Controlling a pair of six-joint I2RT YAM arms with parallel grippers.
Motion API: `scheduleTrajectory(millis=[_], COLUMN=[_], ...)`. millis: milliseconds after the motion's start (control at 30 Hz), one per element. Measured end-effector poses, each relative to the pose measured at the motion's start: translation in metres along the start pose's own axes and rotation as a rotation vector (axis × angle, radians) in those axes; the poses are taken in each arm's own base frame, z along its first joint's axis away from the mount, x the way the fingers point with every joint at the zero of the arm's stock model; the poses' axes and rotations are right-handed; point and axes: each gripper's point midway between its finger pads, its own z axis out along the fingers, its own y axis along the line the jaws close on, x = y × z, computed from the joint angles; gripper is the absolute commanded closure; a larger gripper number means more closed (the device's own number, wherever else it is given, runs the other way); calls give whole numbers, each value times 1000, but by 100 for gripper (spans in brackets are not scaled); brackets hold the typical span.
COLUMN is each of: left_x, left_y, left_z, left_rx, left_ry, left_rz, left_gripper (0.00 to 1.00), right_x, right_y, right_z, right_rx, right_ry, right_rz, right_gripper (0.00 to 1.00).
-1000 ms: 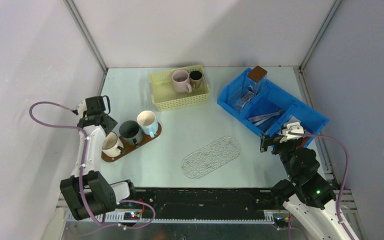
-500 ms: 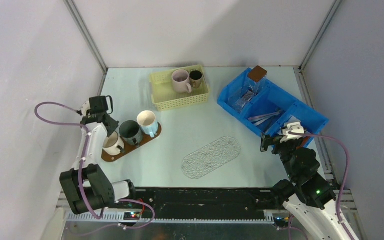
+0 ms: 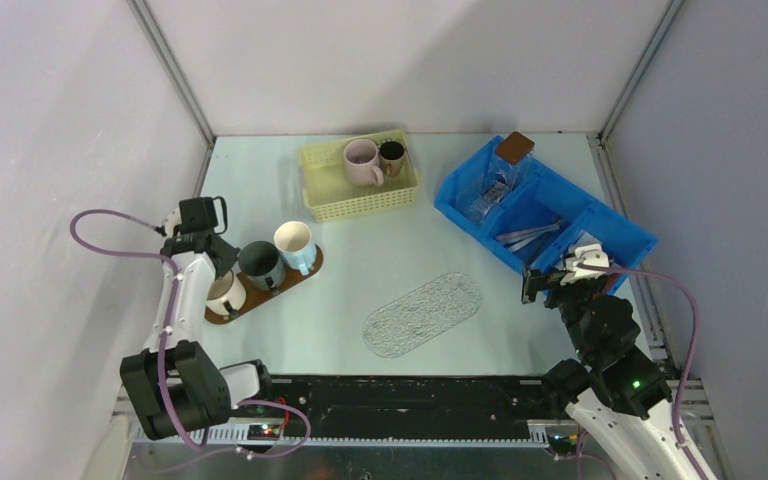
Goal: Prepare toiletry sets of a toothbrush and toothpaste on the tray
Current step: Adjust the cup on the tray.
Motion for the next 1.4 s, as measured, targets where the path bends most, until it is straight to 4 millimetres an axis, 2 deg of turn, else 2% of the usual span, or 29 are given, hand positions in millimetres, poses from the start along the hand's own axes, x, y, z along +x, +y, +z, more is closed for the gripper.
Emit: scheduleTrajectory(millis=[500, 767, 1133, 1267, 1400], left_x=[0, 2, -1, -9, -29], left_y=[-8, -13, -12, -14, -21], left_z=[2, 7, 3, -17, -48], left_rx=[10, 7, 4, 46, 126], left_ry=[-13, -9, -29, -63, -147], left_rz=[-40, -40, -47, -53, -67], left_gripper=[84, 76, 46, 36, 19], right_x=[0, 0, 0, 1, -1], right_y=[-1, -1, -2, -2, -3], right_z=[0, 0, 0, 2, 8], right_rx=[5, 6, 9, 11, 29], right_ry=[0, 1, 0, 8, 55], right_rz=[1, 1, 1, -3, -19], right_gripper=[0, 0, 0, 0, 0])
